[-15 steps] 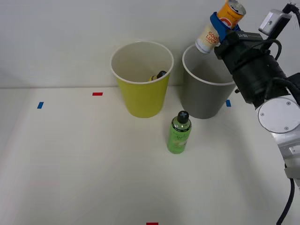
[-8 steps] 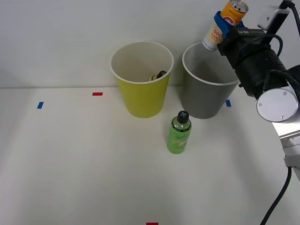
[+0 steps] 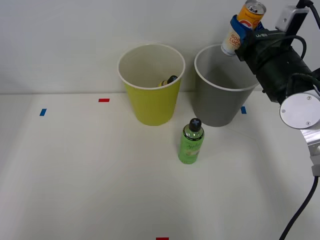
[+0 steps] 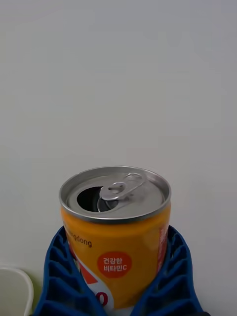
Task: Put cans in the gray bin, plastic bottles in the light green bin
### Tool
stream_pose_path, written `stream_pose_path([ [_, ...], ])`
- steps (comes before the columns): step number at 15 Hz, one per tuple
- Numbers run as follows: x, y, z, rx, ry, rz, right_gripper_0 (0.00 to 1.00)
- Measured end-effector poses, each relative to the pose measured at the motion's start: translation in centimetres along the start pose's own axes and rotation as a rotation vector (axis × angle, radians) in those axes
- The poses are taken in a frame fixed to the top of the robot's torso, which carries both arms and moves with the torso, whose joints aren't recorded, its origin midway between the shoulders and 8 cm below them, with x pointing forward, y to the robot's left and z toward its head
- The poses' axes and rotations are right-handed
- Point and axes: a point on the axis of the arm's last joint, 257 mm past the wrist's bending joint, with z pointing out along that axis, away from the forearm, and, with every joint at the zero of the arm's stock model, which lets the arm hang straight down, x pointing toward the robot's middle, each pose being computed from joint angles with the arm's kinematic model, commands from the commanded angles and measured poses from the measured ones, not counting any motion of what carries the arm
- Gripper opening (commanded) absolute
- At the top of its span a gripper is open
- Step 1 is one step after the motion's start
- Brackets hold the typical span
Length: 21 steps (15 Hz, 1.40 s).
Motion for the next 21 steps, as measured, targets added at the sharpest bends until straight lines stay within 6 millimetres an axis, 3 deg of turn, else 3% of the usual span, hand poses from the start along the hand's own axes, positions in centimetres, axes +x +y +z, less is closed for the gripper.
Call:
stream_pose_path([
  [1, -0.06, -0.04, 0.0, 0.001, -0.002, 0.0, 1.0],
  [21, -0.21, 0.64, -0.04, -0.01, -0.009, 0.02, 1.0],
])
